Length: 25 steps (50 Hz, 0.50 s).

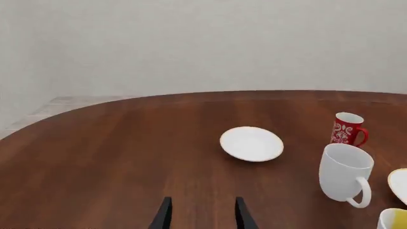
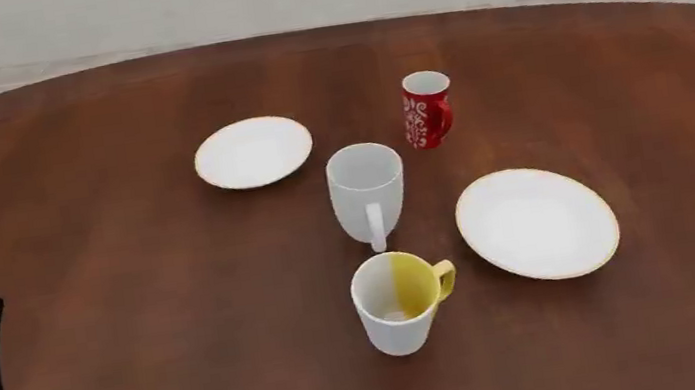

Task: Put the white mug on the left plate.

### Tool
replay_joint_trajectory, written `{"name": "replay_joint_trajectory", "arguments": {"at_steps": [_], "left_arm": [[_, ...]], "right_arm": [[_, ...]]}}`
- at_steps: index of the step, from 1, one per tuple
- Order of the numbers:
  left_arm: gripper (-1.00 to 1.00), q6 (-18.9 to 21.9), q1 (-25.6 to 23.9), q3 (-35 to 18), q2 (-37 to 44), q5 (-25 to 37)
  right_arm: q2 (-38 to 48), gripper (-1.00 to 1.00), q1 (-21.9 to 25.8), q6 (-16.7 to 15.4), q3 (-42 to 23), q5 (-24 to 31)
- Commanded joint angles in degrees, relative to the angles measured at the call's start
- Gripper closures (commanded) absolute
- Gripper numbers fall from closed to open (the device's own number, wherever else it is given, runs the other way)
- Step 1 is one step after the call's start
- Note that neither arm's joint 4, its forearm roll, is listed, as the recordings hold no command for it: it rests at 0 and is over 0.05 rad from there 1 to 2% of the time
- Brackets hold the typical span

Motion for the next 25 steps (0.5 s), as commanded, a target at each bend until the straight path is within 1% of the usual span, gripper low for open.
{"name": "replay_joint_trajectory", "arguments": {"at_steps": [1,16,22,25], "left_arm": [[-1.0,-0.58,0.5,-0.07,-4.11,3.23],[-1.0,-0.6,-0.4,-0.62,-4.14,4.16],[-1.0,0.06,-2.37,-3.58,-3.72,6.58],[-1.0,-0.23,-3.37,-5.43,-3.41,8.14]], "right_arm": [[0.24,-1.0,1.33,0.56,-0.13,-0.36],[0.86,-1.0,1.42,0.89,-0.07,-0.89],[1.43,-1.0,1.5,1.17,-0.04,-1.37],[1.84,-1.0,1.53,1.36,0.0,-1.72]]}}
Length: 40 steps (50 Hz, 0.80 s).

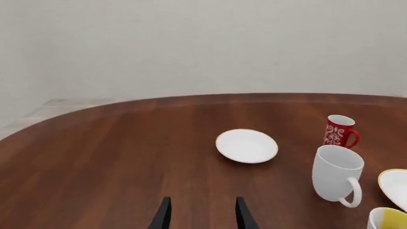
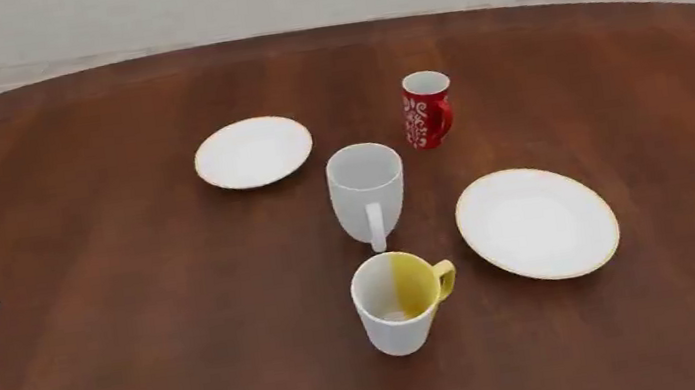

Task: Put the white mug on the left plate.

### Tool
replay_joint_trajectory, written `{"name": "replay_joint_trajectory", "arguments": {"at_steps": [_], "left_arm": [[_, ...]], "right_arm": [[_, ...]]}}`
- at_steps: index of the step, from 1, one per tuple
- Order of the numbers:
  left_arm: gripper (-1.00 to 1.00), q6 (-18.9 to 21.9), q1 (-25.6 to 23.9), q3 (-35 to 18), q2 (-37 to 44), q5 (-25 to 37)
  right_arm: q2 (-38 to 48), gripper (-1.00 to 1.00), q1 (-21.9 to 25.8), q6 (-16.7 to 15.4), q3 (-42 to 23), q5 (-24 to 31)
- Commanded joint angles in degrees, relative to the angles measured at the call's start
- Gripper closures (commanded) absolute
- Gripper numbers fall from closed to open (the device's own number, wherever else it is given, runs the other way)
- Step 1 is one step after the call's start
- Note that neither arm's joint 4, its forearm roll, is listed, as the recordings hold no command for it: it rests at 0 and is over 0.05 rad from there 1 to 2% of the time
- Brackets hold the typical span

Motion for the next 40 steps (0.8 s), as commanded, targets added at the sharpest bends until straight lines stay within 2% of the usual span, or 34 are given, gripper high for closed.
{"name": "replay_joint_trajectory", "arguments": {"at_steps": [1,7,8,13,18,21,24,30,32,34,40], "left_arm": [[-1.0,0.06,-2.47,-4.46,0.53,3.83],[-1.0,0.36,-4.3,-8.55,3.18,5.65],[-1.0,-1.39,-5.02,-9.26,3.88,5.87],[-1.0,-2.2,-6.13,-14.68,5.74,9.05],[-1.0,-4.88,-5.77,-20.03,8.94,12.54],[-1.0,-4.37,-6.94,-22.69,9.87,14.14],[-1.0,-1.59,-7.37,-27.61,13.76,16.65],[-1.0,-3.16,-6.69,-32.09,19.76,18.32],[-1.0,-2.38,-7.09,-34.11,22.4,18.83],[-1.0,-3.31,-6.54,-36.09,25.75,19.4],[-1.0,-2.54,-6.39,-41.62,30.63,20.32]], "right_arm": [[0.99,-1.0,0.22,0.62,0.07,-0.85],[1.14,-1.0,0.27,1.19,0.1,-0.83],[1.31,-1.0,0.28,1.25,0.1,-0.94],[1.97,-1.0,0.5,1.46,0.12,-1.28],[2.74,-1.0,0.67,1.55,0.12,-1.9],[3.22,-1.0,0.78,1.51,0.13,-2.27],[4.05,-1.0,0.93,1.47,0.13,-2.91],[4.13,-1.0,0.78,1.46,0.13,-2.89],[4.25,-1.0,0.75,1.39,0.13,-2.93],[4.54,-1.0,0.79,1.31,0.13,-3.14],[4.9,-1.0,0.86,1.21,0.13,-3.35]]}}
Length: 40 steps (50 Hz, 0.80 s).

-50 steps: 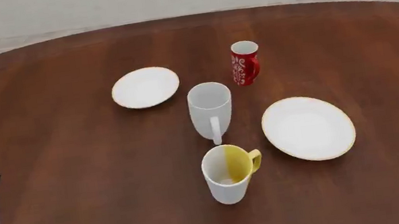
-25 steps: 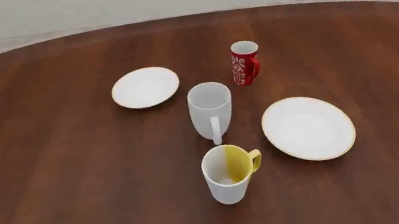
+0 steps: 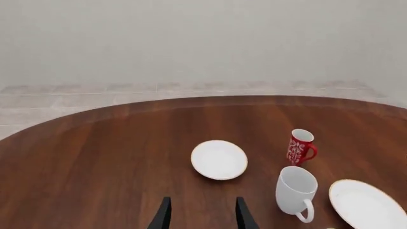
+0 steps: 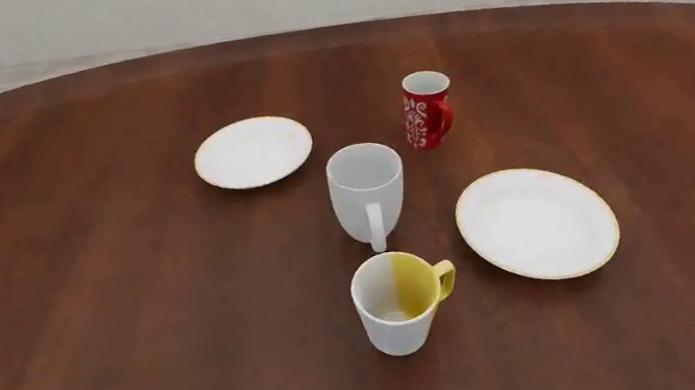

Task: Put the white mug on the left plate.

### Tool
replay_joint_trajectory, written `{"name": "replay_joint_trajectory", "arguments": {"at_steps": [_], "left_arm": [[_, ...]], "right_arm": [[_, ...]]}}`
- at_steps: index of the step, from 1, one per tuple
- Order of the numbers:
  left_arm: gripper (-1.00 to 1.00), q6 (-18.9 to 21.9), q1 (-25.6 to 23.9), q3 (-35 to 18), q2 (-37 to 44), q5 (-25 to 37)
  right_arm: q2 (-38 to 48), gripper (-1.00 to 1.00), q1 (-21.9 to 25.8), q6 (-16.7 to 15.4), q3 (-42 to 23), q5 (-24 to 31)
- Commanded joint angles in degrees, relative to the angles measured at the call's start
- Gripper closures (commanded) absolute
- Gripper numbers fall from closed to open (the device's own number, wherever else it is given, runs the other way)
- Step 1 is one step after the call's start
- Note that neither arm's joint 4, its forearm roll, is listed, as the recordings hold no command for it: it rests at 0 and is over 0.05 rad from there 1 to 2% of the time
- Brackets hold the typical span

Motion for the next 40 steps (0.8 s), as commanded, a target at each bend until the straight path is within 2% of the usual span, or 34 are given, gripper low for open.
{"name": "replay_joint_trajectory", "arguments": {"at_steps": [1,4,5,6,8,13,14,15,16,21,26,28,31,40], "left_arm": [[-1.0,-0.41,-0.12,-10.45,11.73,2.95],[-1.0,-1.85,0.05,-14.16,15.43,3.89],[-1.0,-1.86,0.05,-14.18,15.44,3.89],[-1.0,-1.69,-0.38,-17.1,17.3,4.82],[-1.0,-1.68,-0.37,-18.27,18.22,5.3],[-1.0,-1.95,-0.96,-25.0,24.08,7.78],[-1.0,-2.07,-1.01,-27.87,26.35,8.96],[-1.0,-2.07,-1.01,-27.92,26.38,8.98],[-1.0,-3.82,-1.24,-29.25,28.39,10.33],[-1.0,-3.08,-2.53,-36.29,33.65,13.15],[-1.0,-2.94,-4.09,-39.45,37.47,14.11],[-1.0,-1.54,-3.56,-40.34,39.73,14.27],[-1.0,-2.41,-6.26,-41.09,43.04,13.37],[-1.0,-4.54,-7.46,-41.99,52.92,10.95]], "right_arm": [[0.91,-1.0,0.07,-0.05,0.0,-0.58],[1.09,-1.0,0.15,-0.14,0.01,-0.67],[1.11,-1.0,0.15,-0.14,0.01,-0.68],[1.31,-1.0,0.19,-0.17,0.01,-0.79],[1.28,-1.0,0.22,-0.17,0.01,-0.76],[0.9,-1.0,0.18,-0.29,0.01,-0.38],[0.62,-1.0,0.05,-0.33,0.0,-0.15],[0.59,-1.0,0.05,-0.33,0.0,-0.12],[0.56,-1.0,0.02,-0.33,0.0,-0.09],[0.57,-1.0,0.08,-0.33,0.0,-0.01],[0.67,-1.0,0.22,-0.33,0.01,-0.04],[0.67,-1.0,0.27,-0.35,0.01,-0.02],[0.59,-1.0,0.33,-0.42,0.01,0.09],[0.64,-1.0,0.45,-0.64,0.01,0.1]]}}
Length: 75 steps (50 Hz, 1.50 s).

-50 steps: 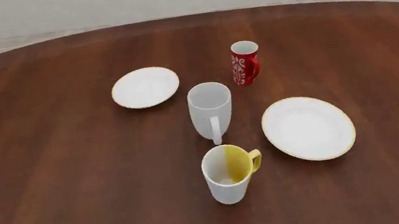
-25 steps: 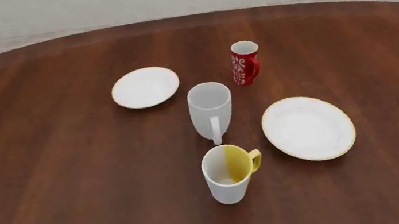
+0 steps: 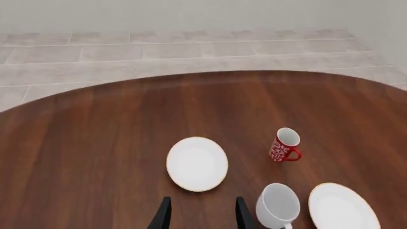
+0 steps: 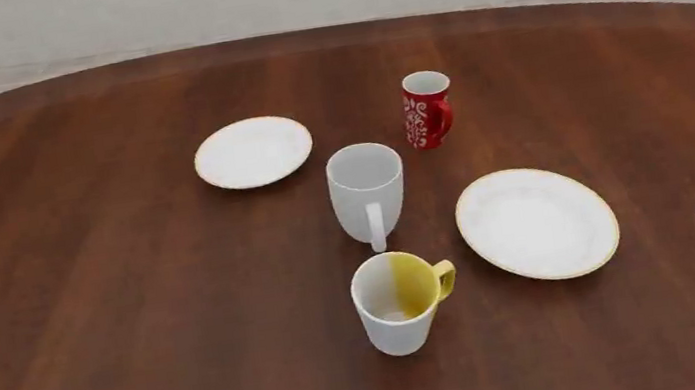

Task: Put the white mug on the left plate.

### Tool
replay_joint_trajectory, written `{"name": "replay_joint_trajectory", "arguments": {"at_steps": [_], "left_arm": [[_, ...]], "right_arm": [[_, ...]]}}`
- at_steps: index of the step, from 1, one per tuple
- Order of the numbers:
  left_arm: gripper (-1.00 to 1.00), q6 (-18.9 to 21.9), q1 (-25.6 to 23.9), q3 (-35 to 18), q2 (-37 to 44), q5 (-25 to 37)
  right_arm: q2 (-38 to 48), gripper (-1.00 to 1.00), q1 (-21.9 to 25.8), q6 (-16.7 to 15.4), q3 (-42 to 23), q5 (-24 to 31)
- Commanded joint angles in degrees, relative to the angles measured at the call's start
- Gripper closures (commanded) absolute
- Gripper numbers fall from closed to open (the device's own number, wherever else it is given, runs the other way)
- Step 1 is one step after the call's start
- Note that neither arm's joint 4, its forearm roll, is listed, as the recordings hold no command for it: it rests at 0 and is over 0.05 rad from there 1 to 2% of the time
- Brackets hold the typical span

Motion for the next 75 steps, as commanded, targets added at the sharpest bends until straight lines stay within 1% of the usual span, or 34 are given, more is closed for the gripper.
{"name": "replay_joint_trajectory", "arguments": {"at_steps": [1,5,7,11,12,13,15,20,21,23,25,31,34,35,36,40,42,43,50,56,61,64,67,75], "left_arm": [[-1.0,-1.79,-2.22,-3.8,12.11,-1.61],[-1.0,-3.86,-3.8,-5.74,17.01,-2.36],[-1.0,-4.39,-2.89,-6.97,19.35,-2.34],[-1.0,-5.03,-3.93,-9.9,22.9,-2.62],[-1.0,-4.96,-3.53,-10.64,23.67,-2.28],[-1.0,-4.96,-3.53,-10.67,23.68,-2.27],[-1.0,-5.47,-3.35,-13.64,25.47,-1.43],[-1.0,-6.21,-4.02,-17.29,27.8,0.02],[-1.0,-7.32,-4.84,-18.27,28.61,0.66],[-1.0,-8.49,-5.03,-19.13,29.29,1.39],[-1.0,-8.51,-5.11,-19.82,29.69,1.85],[-1.0,-9.4,-5.75,-20.13,29.89,1.95],[-1.0,-9.78,-6.34,-19.57,29.62,1.66],[-1.0,-10.46,-6.35,-19.0,29.26,1.53],[-1.0,-11.13,-7.29,-19.07,29.44,1.66],[-1.0,-11.46,-8.91,-18.89,28.52,1.37],[-1.0,-11.74,-9.1,-18.77,28.52,1.39],[-1.0,-12.28,-10.22,-18.85,28.76,1.27],[-1.0,-13.35,-11.25,-18.28,29.41,0.56],[-1.0,-12.64,-11.57,-16.84,29.86,-0.44],[-1.0,-12.59,-13.22,-16.33,30.53,-0.75],[-1.0,-10.69,-13.69,-16.32,31.13,-0.62],[-1.0,-10.01,-14.29,-15.45,31.23,-1.33],[-1.0,-9.97,-16.19,-13.96,31.81,-1.88]], "right_arm": [[0.2,-1.0,0.15,-0.21,0.0,-0.1],[0.43,-1.0,0.23,-0.32,0.0,-0.32],[0.72,-1.0,0.25,-0.37,0.0,-0.6],[1.04,-1.0,0.23,-0.42,0.0,-0.93],[1.07,-1.0,0.21,-0.39,0.0,-0.98],[1.1,-1.0,0.17,-0.31,0.0,-1.03],[1.17,-1.0,0.11,-0.22,0.0,-1.11],[1.15,-1.0,0.11,-0.07,0.0,-1.11],[1.24,-1.0,0.12,-0.02,0.0,-1.18],[1.1,-1.0,0.13,0.01,0.0,-1.08],[1.0,-1.0,0.11,0.07,0.0,-1.01],[0.59,-1.0,0.11,0.28,0.0,-0.66],[0.48,-1.0,0.11,0.34,0.0,-0.57],[0.43,-1.0,0.13,0.37,0.0,-0.52],[0.47,-1.0,0.13,0.38,0.0,-0.54],[0.15,-1.0,0.16,0.39,0.0,-0.23],[0.11,-1.0,0.15,0.38,0.0,-0.19],[0.04,-1.0,0.15,0.38,0.0,-0.13],[-0.1,-1.0,0.07,0.46,0.0,-0.04],[-0.77,-1.0,0.02,0.67,0.0,0.59],[-0.91,-1.0,0.05,0.81,0.0,0.68],[-1.18,-1.0,0.07,0.71,0.0,0.89],[-1.64,-1.0,0.03,0.91,0.0,1.2],[-2.49,-1.0,-0.16,1.43,0.0,1.68]]}}
